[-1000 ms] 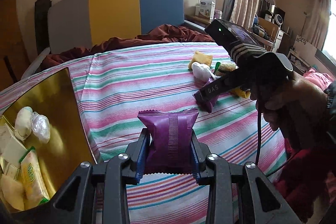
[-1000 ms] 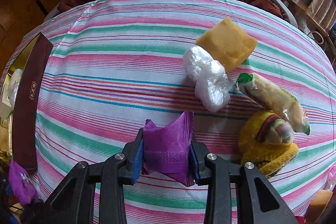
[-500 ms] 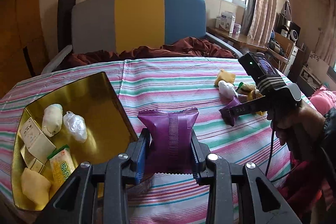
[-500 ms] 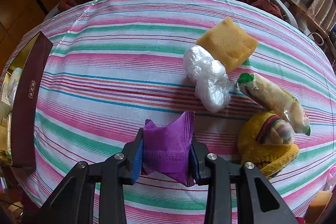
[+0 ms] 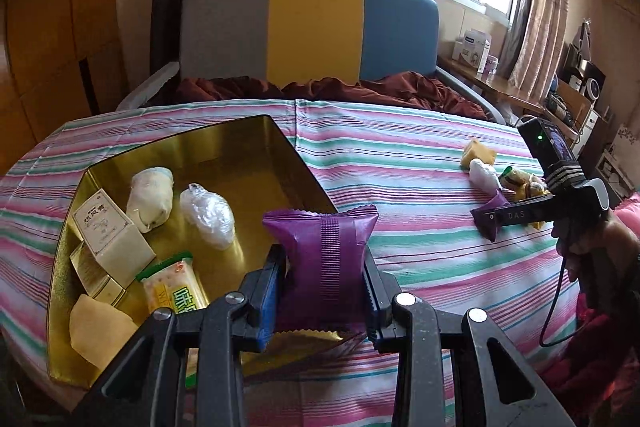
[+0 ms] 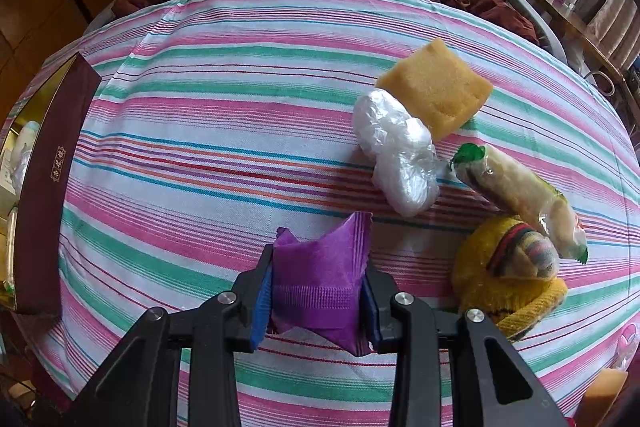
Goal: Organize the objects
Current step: 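Drop purple packet into tray with left tool while right tool holds its packet, then carry the purple packet into the gold tray and open the right tool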
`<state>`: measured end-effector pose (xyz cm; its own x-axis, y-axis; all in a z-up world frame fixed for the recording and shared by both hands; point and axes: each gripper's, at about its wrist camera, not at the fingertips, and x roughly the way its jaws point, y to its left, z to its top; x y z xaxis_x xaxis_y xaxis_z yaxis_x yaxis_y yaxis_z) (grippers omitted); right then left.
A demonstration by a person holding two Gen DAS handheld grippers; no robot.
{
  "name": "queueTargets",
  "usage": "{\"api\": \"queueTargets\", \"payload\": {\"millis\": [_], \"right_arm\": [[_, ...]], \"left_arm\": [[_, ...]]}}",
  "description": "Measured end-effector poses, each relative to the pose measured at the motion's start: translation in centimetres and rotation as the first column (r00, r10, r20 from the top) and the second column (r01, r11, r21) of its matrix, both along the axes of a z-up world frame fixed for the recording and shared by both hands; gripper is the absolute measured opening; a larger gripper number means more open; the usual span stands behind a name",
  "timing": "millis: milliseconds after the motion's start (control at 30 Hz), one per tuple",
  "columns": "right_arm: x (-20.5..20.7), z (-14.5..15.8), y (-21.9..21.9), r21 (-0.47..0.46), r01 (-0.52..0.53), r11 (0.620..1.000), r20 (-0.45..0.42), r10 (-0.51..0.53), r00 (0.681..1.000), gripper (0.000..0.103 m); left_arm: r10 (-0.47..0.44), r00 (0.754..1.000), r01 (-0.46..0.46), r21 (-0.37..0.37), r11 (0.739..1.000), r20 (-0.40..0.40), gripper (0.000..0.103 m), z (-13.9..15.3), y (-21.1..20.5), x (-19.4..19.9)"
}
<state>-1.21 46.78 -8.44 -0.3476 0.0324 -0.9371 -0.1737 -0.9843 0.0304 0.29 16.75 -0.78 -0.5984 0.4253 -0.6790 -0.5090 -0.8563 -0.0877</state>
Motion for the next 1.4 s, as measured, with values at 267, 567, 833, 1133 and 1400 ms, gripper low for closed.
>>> {"api": "queueTargets", "payload": {"millis": [267,567,833,1133,1400], "right_arm": [[-0.1,-0.1,-0.4,0.023,-0.010,1.000,0.000,0.010,1.000,0.037],[0.1,0.0,-0.2,0.039,-0.019,0.999,0.001,0.019,1.000,0.037],[0.0,0.0,-0.2,0.047,-0.021,0.999,0.002,0.021,1.000,0.037],[-0.3,-0.2,-0.1,0.047,-0.022,0.999,0.003,0.022,1.000,0.037],[-0.7,-0.2,0.1,0.054,-0.024,0.998,0.002,0.024,1.000,0.037]], "left_arm": [[0.069,0.996,-0.073,0.060,0.996,0.065,0.035,-0.3,-3.8,-1.6],[0.174,0.967,-0.204,0.161,0.966,0.185,0.035,0.3,-9.2,-6.8],[0.183,0.967,-0.207,0.129,0.970,0.179,0.036,1.0,-7.8,-13.0],[0.204,0.950,-0.214,0.015,0.977,0.236,0.037,-2.1,-4.0,-20.2],[0.248,0.945,-0.248,-0.031,0.968,0.215,0.048,-2.9,-4.5,-20.4]]}}
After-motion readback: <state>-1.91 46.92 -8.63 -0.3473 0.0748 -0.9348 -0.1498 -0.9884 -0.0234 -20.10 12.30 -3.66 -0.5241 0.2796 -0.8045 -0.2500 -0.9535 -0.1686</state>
